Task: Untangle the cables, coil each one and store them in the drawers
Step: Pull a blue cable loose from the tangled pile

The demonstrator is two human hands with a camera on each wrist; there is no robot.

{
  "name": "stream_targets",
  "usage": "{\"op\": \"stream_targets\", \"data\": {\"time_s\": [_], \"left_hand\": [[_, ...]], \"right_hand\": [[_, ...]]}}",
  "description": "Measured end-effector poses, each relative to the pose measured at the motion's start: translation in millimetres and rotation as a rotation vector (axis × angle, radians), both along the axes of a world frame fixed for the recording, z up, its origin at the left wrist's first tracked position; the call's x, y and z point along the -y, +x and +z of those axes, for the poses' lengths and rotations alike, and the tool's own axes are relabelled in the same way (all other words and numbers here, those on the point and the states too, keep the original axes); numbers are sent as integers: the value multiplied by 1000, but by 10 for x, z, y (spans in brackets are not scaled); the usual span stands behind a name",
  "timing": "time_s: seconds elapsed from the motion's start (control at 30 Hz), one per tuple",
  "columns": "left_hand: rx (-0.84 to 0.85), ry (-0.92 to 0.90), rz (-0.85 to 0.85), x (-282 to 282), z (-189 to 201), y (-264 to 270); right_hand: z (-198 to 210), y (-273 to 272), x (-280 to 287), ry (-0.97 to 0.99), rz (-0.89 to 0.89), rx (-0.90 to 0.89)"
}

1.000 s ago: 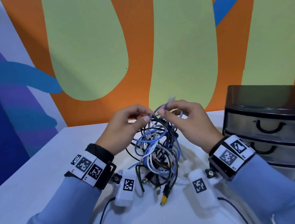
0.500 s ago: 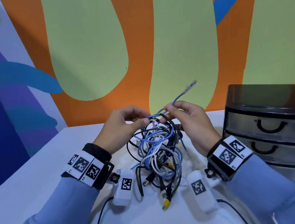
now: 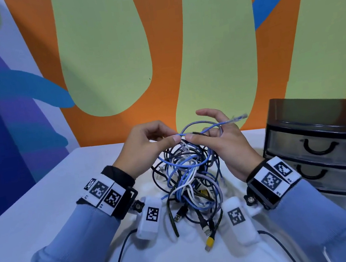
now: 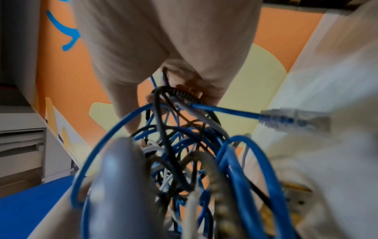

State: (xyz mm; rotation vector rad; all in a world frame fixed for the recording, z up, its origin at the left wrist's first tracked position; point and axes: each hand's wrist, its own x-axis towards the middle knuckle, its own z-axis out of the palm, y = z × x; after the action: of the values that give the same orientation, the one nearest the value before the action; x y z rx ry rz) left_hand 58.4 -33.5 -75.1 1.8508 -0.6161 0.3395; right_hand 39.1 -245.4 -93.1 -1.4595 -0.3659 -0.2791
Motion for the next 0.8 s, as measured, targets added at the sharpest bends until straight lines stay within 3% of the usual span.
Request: {"op": "stream_targets", "data": {"time_s": [0.23, 0.37, 0.53, 0.7, 0.8], "left_hand": [[-225, -370, -63, -103, 78, 31], [-229, -516, -23, -140, 97, 67], [-217, -675, 2, -127, 121, 79], [-296, -813, -156, -160, 181, 2], [-335, -852, -207, -213, 213, -18]], "right_hand": [[-35, 113, 142, 96, -181, -63], [-66, 115, 155, 40, -293, -139], [4, 2, 58, 6, -95, -107], [111, -89, 55, 100, 235, -178], [121, -82, 96, 183, 228, -197]]}}
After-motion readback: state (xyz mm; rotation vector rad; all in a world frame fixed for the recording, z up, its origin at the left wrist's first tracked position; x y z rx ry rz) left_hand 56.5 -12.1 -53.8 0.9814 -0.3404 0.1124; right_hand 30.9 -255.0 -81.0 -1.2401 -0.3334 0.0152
